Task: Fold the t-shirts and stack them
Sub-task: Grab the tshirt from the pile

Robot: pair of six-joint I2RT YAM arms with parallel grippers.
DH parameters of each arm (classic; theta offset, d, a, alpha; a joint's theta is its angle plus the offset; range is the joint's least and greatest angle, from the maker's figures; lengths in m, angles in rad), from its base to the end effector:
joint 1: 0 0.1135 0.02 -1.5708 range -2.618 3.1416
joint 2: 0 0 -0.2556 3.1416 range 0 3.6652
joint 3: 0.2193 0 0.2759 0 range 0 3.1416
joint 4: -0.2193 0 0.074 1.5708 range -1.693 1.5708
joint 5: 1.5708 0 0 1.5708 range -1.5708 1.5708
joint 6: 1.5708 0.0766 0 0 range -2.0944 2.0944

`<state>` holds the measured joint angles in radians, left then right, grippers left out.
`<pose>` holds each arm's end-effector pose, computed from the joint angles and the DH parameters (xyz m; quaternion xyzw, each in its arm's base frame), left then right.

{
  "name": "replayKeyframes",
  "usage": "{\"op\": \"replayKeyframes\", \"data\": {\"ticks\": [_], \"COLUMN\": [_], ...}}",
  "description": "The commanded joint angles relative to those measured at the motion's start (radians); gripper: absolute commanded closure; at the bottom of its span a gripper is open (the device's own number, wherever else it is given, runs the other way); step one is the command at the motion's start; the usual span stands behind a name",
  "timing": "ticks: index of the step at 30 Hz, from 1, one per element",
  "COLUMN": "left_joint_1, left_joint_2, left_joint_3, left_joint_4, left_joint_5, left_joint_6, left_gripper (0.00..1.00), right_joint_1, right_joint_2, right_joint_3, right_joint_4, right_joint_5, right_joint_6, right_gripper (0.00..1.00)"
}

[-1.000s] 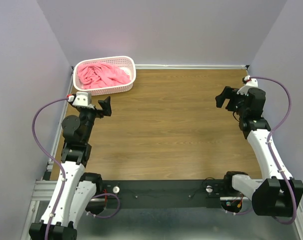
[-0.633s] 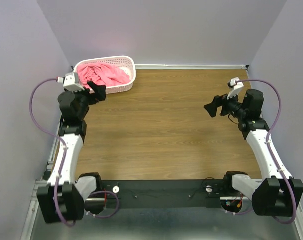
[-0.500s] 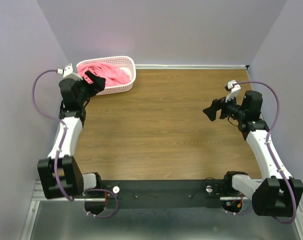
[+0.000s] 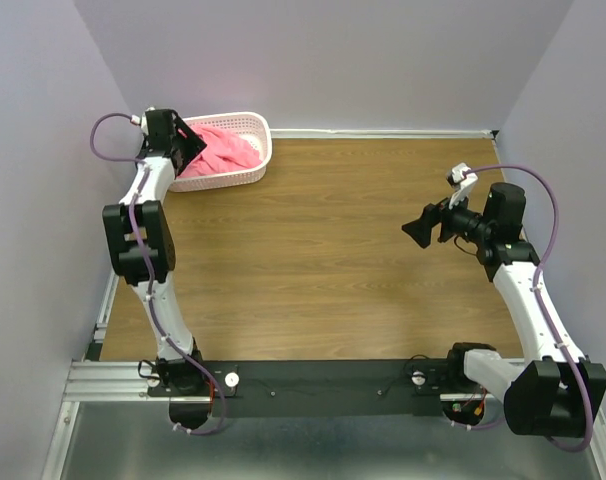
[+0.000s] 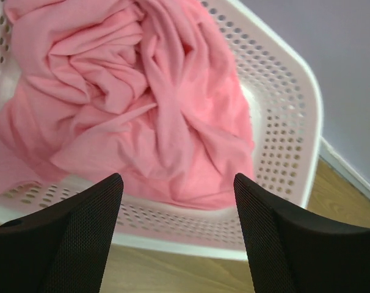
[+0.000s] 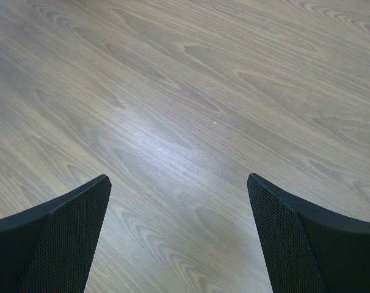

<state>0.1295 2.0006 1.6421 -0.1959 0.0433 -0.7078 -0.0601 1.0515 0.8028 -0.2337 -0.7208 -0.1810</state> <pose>0.5237 0.0649 0.2283 -0.3454 0.8023 -0.1568 0.4609 0.2880 0.0333 0.2663 -0.2306 0.7881 0.2413 0.5172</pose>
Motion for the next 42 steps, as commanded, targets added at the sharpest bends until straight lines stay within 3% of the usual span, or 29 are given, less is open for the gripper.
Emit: {"op": "replayKeyframes", "data": {"ticks": [1, 7, 12, 14, 17, 18, 21, 25, 31, 42], "left_joint_1": [-0.002, -0.025, -0.025, -0.027, -0.028, -0.028, -0.028, -0.053, -0.126, -0.353], "left_joint_2": [0.125, 0.289, 0.409, 0.425, 0.428, 0.415, 0.362, 0.192, -0.208, -0.614], "left_joint_3": [0.155, 0.341, 0.455, 0.481, 0.481, 0.482, 0.481, 0.411, 0.197, 0.087], "left_joint_4": [-0.166, -0.269, -0.330, -0.329, -0.300, -0.294, -0.258, -0.145, 0.212, 0.489], "left_joint_5": [-0.111, -0.184, -0.197, -0.177, -0.148, -0.143, -0.129, -0.094, 0.079, 0.256], "left_joint_6": [-0.035, -0.022, -0.018, -0.012, 0.005, 0.014, 0.054, 0.146, 0.306, 0.331], "left_gripper": [0.23, 0.24, 0.31, 0.40, 0.65, 0.80, 1.00, 1.00, 1.00, 1.00], "right_joint_1": [0.000, 0.000, 0.000, 0.000, 0.000, 0.000, 0.000, 0.000, 0.000, 0.000], "right_joint_2": [0.002, 0.012, 0.018, 0.019, 0.019, 0.022, 0.022, 0.021, 0.024, 0.022], "right_joint_3": [0.009, 0.010, 0.012, 0.012, 0.013, 0.013, 0.015, 0.015, 0.012, 0.009], "right_joint_4": [-0.021, -0.024, -0.027, -0.029, -0.029, -0.030, -0.030, -0.030, -0.030, -0.030], "right_joint_5": [-0.040, -0.043, -0.037, -0.032, -0.031, -0.031, -0.029, -0.031, -0.032, -0.014], "right_joint_6": [0.000, 0.002, 0.000, -0.002, -0.002, -0.002, -0.002, -0.003, -0.008, -0.020], "right_gripper": [0.00, 0.00, 0.00, 0.00, 0.00, 0.00, 0.00, 0.00, 0.00, 0.00]}}
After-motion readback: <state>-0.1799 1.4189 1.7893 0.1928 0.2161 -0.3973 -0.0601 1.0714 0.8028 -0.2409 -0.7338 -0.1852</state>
